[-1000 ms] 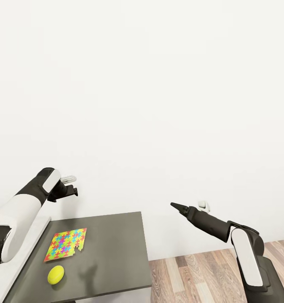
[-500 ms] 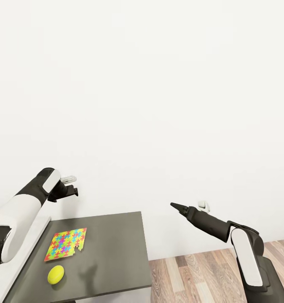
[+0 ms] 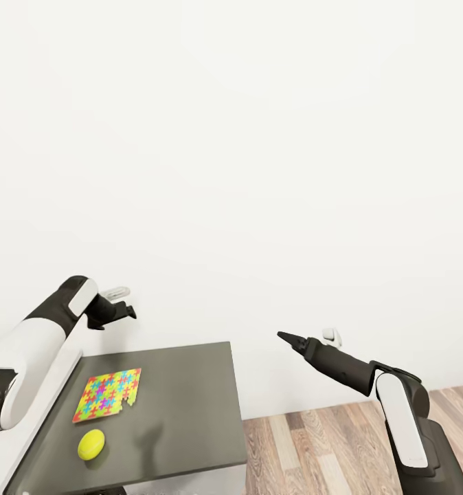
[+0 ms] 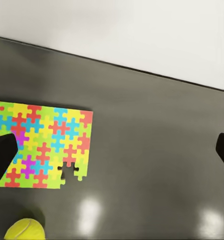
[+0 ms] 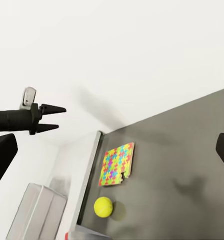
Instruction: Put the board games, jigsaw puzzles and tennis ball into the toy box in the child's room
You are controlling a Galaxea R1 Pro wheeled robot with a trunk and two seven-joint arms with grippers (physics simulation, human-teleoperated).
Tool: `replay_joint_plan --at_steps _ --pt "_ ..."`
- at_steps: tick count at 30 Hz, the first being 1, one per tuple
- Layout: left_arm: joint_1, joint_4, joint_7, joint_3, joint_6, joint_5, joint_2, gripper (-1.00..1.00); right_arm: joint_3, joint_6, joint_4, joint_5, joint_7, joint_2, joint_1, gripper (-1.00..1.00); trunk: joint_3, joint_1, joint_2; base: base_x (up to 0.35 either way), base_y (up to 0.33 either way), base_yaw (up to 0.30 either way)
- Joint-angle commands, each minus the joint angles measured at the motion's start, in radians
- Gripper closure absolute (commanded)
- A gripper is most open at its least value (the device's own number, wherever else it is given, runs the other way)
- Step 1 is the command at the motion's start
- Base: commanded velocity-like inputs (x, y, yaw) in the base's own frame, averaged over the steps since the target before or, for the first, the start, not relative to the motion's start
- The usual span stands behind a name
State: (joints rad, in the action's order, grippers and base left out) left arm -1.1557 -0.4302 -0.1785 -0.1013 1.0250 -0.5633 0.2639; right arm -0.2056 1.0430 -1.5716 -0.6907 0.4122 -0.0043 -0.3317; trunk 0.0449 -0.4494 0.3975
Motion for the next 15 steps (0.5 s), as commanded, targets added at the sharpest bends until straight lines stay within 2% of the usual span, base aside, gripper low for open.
replay_joint_plan --at_steps 1,11,15 --pt "-0.001 0.003 -0.005 -0.007 0.003 -0.011 0.001 -1.00 -0.002 0.004 0.000 0.009 0.010 0.000 -0.001 -1.00 0.004 -0.001 0.003 0.000 0.000 0.000" --pt "-0.001 0.048 0.046 -0.008 0.005 -0.008 0.007 -1.00 -0.004 0.004 0.002 0.009 0.010 0.000 -0.001 -1.00 0.020 -0.001 0.003 0.000 0.000 0.000" --pt "-0.001 0.049 0.050 -0.008 0.005 -0.007 0.024 -1.00 -0.006 0.004 0.002 0.008 0.011 0.000 -0.001 -1.00 0.027 -0.001 0.003 0.000 0.000 0.000"
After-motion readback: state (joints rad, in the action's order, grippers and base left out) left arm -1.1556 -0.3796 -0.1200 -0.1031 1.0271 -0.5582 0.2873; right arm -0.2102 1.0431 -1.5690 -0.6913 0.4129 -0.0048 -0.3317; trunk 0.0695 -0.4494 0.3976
